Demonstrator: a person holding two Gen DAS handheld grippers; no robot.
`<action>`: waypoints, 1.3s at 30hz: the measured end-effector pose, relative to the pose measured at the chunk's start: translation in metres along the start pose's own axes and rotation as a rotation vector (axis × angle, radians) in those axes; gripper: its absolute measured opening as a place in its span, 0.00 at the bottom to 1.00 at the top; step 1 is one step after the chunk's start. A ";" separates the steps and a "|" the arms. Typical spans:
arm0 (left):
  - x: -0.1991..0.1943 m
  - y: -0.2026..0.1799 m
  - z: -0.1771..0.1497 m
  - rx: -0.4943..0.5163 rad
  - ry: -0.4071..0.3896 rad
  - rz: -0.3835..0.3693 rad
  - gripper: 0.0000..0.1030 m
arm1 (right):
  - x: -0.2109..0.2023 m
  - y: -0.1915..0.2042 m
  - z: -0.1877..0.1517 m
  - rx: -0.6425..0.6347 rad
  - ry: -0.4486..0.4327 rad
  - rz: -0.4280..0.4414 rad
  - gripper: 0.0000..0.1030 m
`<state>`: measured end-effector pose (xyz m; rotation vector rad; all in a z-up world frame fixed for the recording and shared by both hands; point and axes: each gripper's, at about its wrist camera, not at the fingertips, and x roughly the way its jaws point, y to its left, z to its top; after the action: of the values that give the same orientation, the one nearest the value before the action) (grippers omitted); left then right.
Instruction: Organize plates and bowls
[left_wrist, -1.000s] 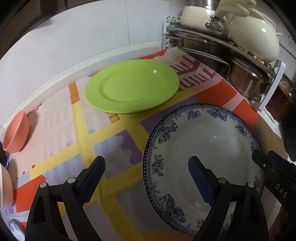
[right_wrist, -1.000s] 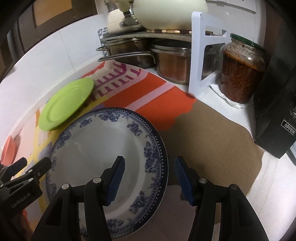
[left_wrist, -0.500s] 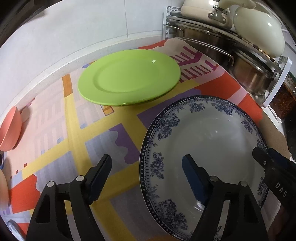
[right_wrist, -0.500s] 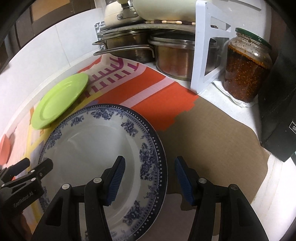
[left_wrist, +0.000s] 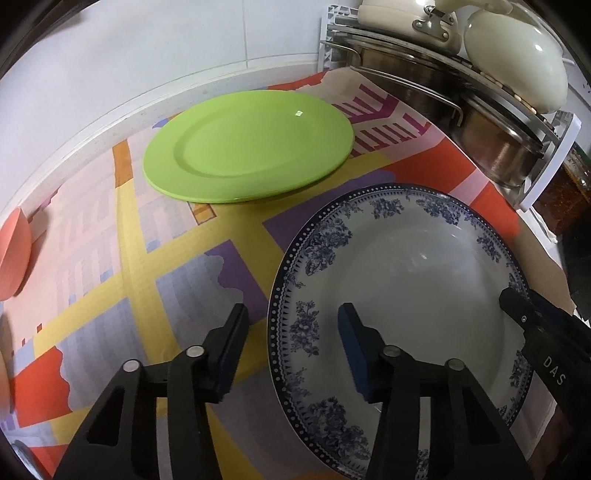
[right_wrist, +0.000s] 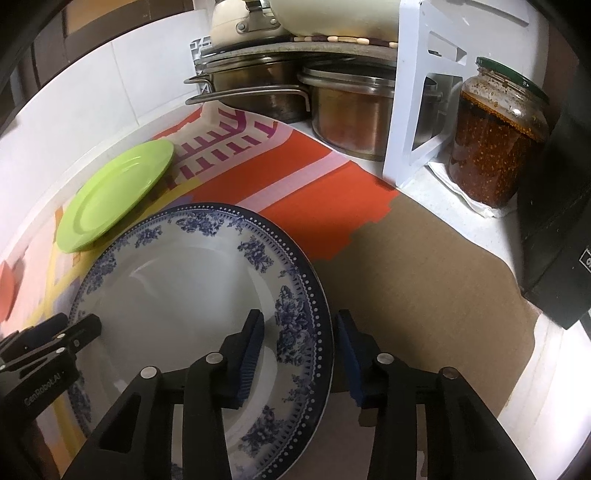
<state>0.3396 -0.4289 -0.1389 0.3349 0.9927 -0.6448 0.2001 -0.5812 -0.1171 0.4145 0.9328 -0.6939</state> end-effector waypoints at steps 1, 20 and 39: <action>0.000 0.000 0.000 -0.002 0.001 -0.002 0.45 | 0.000 0.001 0.000 -0.002 0.000 0.002 0.38; -0.007 0.003 0.000 -0.008 -0.015 -0.015 0.34 | -0.008 0.005 -0.001 -0.020 -0.003 -0.008 0.35; -0.052 0.031 -0.017 -0.050 -0.088 0.025 0.33 | -0.045 0.032 -0.011 -0.081 -0.043 0.007 0.34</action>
<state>0.3285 -0.3779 -0.1044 0.2721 0.9180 -0.6060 0.1978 -0.5353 -0.0839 0.3298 0.9149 -0.6538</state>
